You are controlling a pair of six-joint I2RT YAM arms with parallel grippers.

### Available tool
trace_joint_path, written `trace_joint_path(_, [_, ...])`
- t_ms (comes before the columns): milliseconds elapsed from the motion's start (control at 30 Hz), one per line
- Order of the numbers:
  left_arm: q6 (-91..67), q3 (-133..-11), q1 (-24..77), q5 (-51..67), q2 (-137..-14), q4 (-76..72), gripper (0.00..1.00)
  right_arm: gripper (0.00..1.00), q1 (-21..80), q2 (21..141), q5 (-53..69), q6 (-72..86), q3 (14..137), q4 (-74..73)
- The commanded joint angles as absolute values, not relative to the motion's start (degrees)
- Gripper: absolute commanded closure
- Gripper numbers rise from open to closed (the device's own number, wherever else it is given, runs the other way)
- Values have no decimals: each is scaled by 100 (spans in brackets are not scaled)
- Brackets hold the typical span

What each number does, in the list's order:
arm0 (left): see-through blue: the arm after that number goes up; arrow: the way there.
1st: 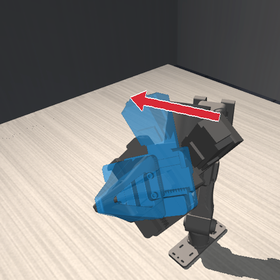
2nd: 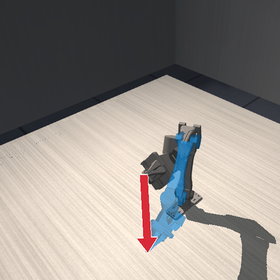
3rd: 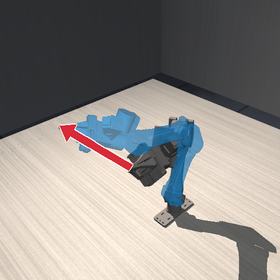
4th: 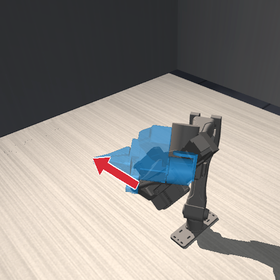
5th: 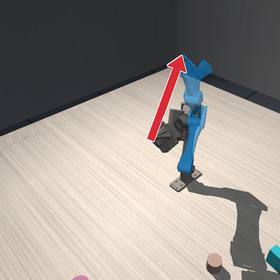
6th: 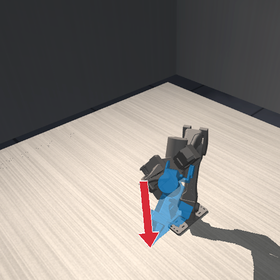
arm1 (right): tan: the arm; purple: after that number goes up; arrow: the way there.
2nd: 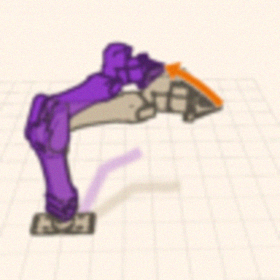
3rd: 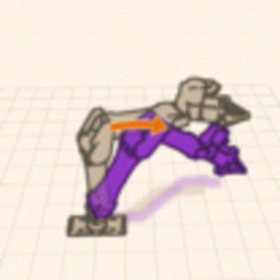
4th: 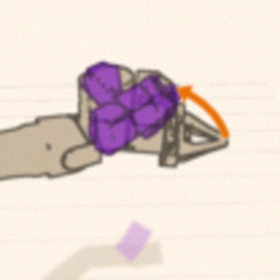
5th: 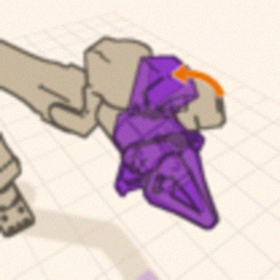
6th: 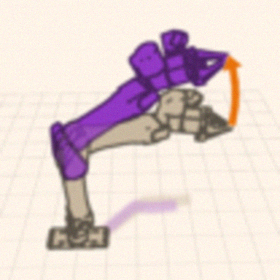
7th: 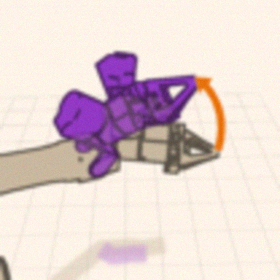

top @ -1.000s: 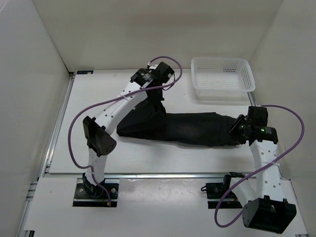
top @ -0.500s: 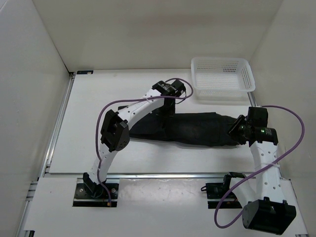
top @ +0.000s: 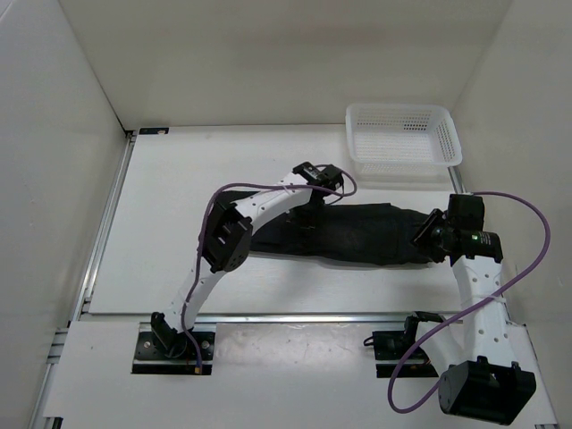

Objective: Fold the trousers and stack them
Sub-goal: Fold the trousers

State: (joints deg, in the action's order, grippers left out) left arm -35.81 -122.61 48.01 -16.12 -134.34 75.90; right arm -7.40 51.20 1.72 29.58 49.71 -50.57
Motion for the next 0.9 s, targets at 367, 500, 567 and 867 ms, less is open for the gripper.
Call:
trace_joint_path(367, [-3753, -12103, 5089, -2004, -13843, 7550, 51, 55, -756, 5045, 255, 2874, 4939, -5027])
trace_joint_path(500, [-3805, -12103, 5089, -2179, -13554, 7681, 85, 55, -756, 5045, 255, 2874, 4939, -5027])
trace_joint_path(567, [-3806, -12103, 5089, -2180, -13247, 7682, 90, 55, -756, 5045, 255, 2874, 4939, -5027])
trace_joint_path(867, [-3560, -12155, 4966, -1951, -12262, 7629, 90, 55, -756, 5045, 255, 2874, 4939, -5027])
